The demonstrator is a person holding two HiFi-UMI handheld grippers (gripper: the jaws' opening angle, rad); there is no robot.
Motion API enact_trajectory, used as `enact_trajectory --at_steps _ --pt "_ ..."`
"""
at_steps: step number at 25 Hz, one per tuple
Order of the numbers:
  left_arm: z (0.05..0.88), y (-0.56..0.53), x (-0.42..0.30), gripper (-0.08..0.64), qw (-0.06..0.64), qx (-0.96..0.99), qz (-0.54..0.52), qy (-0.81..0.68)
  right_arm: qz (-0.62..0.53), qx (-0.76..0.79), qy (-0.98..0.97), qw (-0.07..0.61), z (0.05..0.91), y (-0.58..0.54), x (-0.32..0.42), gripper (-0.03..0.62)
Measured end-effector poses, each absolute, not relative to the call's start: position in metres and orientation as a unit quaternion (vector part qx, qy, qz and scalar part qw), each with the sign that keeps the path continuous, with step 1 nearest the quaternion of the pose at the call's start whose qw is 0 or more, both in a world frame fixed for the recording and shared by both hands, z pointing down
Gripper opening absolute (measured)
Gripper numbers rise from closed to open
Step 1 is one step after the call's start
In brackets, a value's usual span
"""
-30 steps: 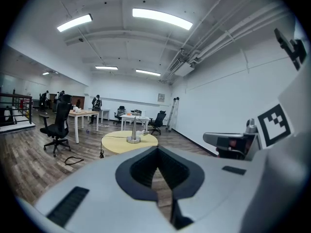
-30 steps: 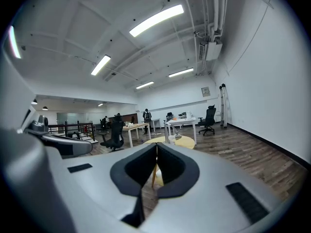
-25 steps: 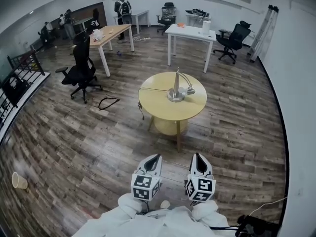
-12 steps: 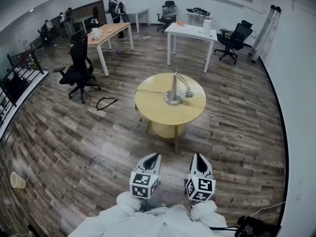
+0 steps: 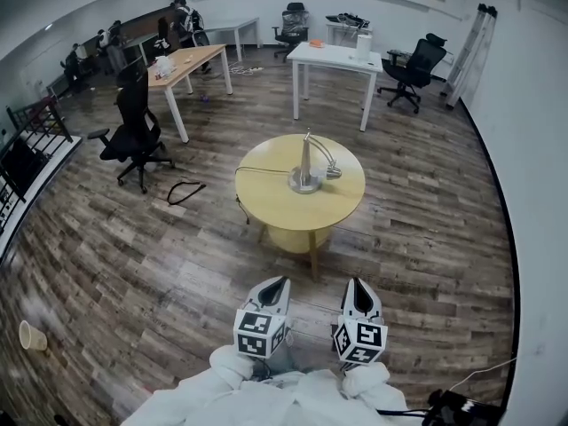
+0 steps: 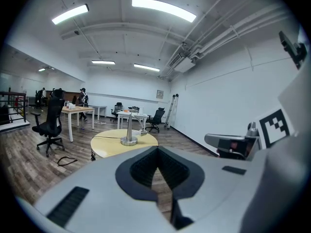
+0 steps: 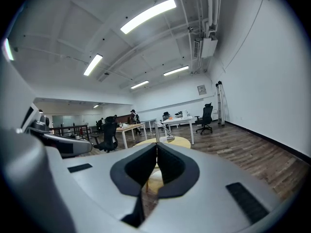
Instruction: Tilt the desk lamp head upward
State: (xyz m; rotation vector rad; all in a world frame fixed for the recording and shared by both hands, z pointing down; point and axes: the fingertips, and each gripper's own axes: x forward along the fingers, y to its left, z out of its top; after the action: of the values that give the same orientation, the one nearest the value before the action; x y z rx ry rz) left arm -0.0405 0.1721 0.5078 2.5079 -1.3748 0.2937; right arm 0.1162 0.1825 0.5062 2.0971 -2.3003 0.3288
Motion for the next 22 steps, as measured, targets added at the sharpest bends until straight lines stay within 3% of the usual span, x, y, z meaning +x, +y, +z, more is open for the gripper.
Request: enact_trajectory --at_steps 22 --pt "0.516 0.037 -0.043 -0.003 0.133 0.871 0.099 -0.463 0.107 0.671 -0.734 0.005 0.514 0.052 0.107 0.013"
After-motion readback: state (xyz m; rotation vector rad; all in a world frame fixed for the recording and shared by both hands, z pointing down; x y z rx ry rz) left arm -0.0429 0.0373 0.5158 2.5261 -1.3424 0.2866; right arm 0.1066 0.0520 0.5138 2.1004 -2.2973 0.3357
